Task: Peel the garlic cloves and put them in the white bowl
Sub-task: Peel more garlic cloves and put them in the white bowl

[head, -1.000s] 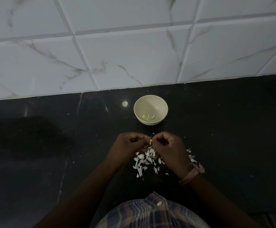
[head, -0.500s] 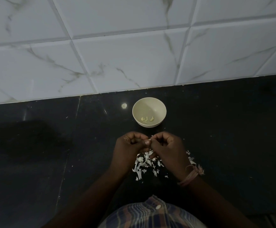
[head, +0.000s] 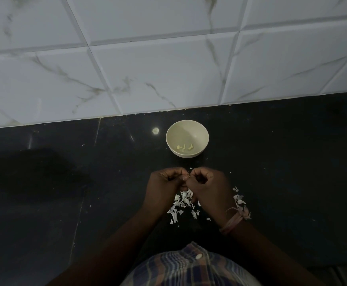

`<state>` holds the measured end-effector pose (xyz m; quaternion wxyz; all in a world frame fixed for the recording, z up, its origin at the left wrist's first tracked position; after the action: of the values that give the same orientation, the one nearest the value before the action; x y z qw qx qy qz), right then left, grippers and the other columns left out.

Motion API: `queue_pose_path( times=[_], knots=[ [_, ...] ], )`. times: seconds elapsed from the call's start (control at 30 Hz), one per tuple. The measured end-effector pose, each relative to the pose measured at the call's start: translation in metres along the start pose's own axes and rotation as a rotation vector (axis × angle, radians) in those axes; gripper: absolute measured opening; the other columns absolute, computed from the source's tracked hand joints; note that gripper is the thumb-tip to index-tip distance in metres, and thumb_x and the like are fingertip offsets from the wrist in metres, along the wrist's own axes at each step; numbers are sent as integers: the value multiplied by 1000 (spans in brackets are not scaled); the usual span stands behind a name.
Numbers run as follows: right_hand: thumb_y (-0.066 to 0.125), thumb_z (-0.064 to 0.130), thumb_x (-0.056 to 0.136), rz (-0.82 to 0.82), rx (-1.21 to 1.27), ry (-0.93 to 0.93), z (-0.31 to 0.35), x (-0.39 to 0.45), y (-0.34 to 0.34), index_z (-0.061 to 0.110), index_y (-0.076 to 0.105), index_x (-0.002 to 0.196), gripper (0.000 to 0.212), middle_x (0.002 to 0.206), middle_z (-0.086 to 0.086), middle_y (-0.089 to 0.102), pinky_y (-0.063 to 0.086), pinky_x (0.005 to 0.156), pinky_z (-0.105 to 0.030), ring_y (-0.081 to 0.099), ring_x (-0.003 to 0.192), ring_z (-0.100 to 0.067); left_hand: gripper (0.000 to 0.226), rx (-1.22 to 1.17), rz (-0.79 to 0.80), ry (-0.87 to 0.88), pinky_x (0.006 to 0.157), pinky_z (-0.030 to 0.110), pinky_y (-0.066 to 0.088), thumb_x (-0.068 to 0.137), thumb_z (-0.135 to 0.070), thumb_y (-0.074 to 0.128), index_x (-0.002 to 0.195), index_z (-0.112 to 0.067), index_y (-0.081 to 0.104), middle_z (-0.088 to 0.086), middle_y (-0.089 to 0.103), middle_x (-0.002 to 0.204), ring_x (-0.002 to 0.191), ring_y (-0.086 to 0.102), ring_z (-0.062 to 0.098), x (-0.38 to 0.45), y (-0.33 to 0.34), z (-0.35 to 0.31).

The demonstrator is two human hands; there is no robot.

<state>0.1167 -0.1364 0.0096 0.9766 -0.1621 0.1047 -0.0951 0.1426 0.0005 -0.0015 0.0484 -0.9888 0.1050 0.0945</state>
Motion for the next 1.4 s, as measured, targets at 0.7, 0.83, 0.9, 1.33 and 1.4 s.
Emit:
queue_pose_path(
  times=[0.7, 0.83, 0.9, 1.33, 1.4],
  knots=[
    [73, 19, 89, 60, 98, 88, -4, -5, 0, 9, 71, 78, 15, 59, -2, 69, 45, 44, -23, 64, 43, -23, 14, -233, 86, -193, 74, 27, 58, 97, 0, 61, 90, 3, 72, 15, 73, 87, 79, 70, 18, 0, 9, 25],
    [65, 11, 92, 114, 202, 107, -3, -9, 1, 6, 70, 86, 10, 59, 1, 66, 47, 47, -31, 62, 44, -25, 10, -408, 4, -249, 84, 39, 57, 85, -11, 70, 92, -6, 75, 17, 74, 97, 90, 69, 27, -9, 9, 35],
    [64, 8, 93, 118, 225, 119, -5, -12, 3, 6, 69, 86, 10, 57, 4, 63, 45, 50, -32, 61, 44, -26, 14, -389, -73, -209, 84, 52, 49, 83, -15, 77, 95, -8, 78, 25, 73, 102, 91, 64, 40, -13, 4, 35],
    [69, 11, 90, 59, 213, 139, -24, -30, 9, 5, 69, 89, 6, 76, -11, 74, 56, 54, -43, 73, 66, -30, 18, -231, -74, -100, 76, 29, 60, 95, -2, 65, 109, -4, 76, 13, 79, 98, 91, 77, 28, -40, 6, 29],
    [67, 15, 92, 63, 189, 155, -28, -33, 12, 7, 69, 91, 9, 75, -8, 75, 56, 55, -42, 73, 67, -33, 17, -260, -83, -120, 74, 29, 59, 95, -2, 64, 107, -4, 77, 14, 79, 97, 90, 77, 27, -41, 6, 34]
  ],
)
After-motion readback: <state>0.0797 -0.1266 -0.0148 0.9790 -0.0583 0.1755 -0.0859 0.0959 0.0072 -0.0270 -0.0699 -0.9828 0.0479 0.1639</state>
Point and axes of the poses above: each hand's wrist, its own x-axis towards the middle knuckle, its own y-axis out of the palm, z = x × y, the point moved 9 cm from there along x, towards the middle knuckle
